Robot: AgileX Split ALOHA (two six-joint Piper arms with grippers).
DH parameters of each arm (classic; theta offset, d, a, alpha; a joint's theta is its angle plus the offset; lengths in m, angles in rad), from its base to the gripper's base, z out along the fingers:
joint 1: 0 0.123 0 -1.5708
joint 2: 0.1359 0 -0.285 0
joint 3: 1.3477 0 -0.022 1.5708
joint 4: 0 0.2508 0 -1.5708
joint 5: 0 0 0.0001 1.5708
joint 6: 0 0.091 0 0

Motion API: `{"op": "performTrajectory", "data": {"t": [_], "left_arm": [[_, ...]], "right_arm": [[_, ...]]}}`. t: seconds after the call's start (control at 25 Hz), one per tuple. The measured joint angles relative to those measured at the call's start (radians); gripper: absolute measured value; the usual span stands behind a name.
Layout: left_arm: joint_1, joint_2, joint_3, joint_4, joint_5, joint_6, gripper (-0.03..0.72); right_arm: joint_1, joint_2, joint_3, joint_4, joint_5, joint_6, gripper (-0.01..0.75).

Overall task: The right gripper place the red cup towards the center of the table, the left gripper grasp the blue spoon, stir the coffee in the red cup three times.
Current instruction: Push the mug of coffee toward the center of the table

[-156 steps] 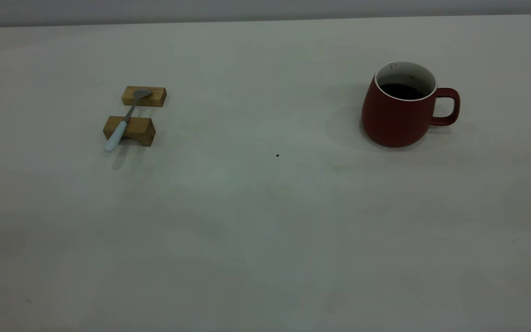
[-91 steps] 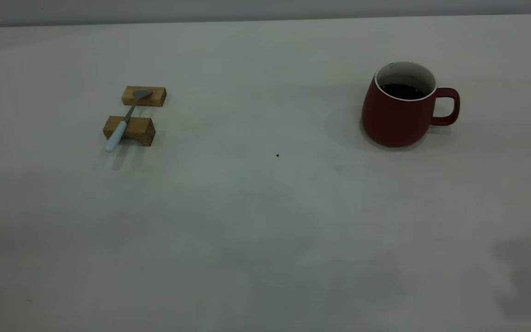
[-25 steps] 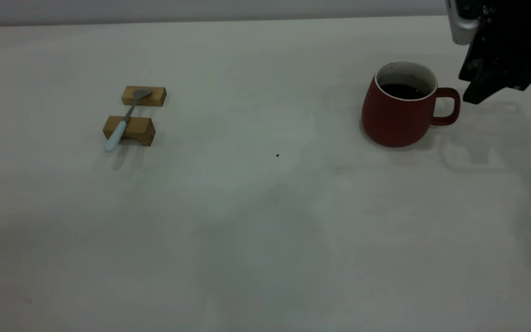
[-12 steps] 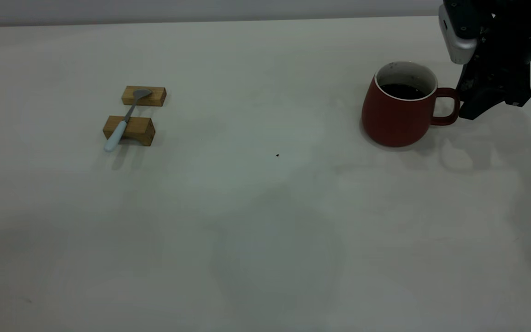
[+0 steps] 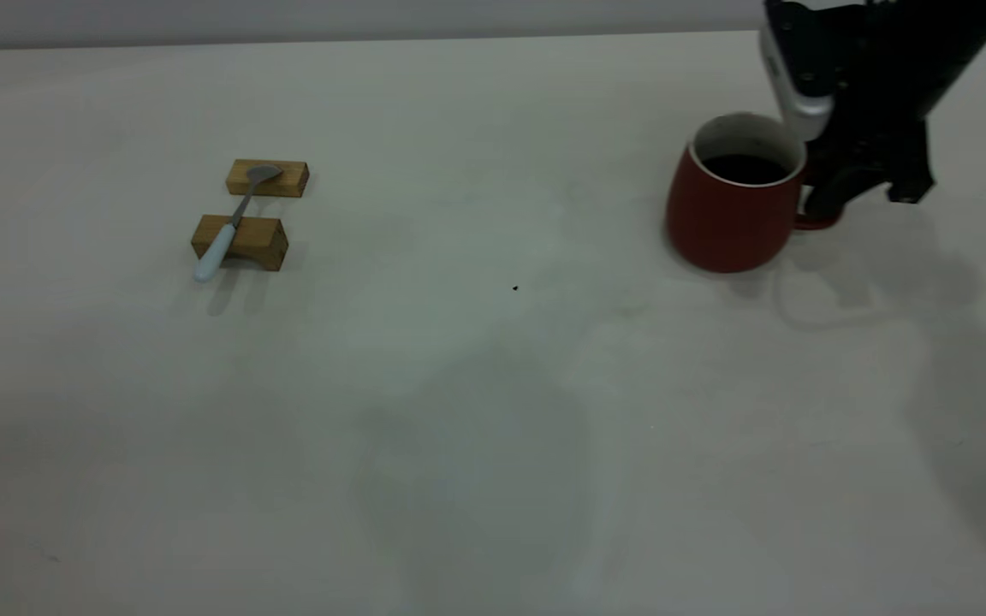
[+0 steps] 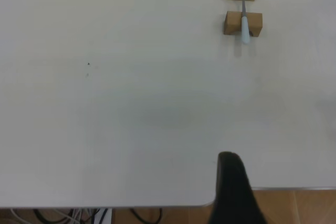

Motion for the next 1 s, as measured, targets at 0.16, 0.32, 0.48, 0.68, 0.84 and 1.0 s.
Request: {"op": "performTrajectory", "data": {"t": [0.16, 0.32, 0.48, 0.68, 0.84, 1.0], "left_arm": [[0.000, 0.000, 0.000, 0.000, 0.000, 0.000, 0.544], [0.000, 0.000, 0.000, 0.000, 0.000, 0.000, 0.544], [0.000, 0.000, 0.000, 0.000, 0.000, 0.000, 0.544], [0.000, 0.000, 0.000, 0.000, 0.000, 0.000, 0.544], [0.000, 0.000, 0.000, 0.000, 0.000, 0.000, 0.544], [0.000, 0.000, 0.000, 0.000, 0.000, 0.000, 0.544]], "right_arm": [[0.048, 0.010, -0.009, 0.021, -0.046, -0.001, 0.307], [0.103, 0.047, -0.056, 0.051, -0.049, 0.010, 0.307], [0.169, 0.083, -0.115, 0.062, -0.051, 0.037, 0.307], [0.250, 0.122, -0.180, 0.069, -0.051, 0.057, 0.307], [0.289, 0.146, -0.218, 0.086, -0.051, 0.074, 0.307], [0.296, 0.148, -0.222, 0.088, -0.048, 0.077, 0.307]]}}
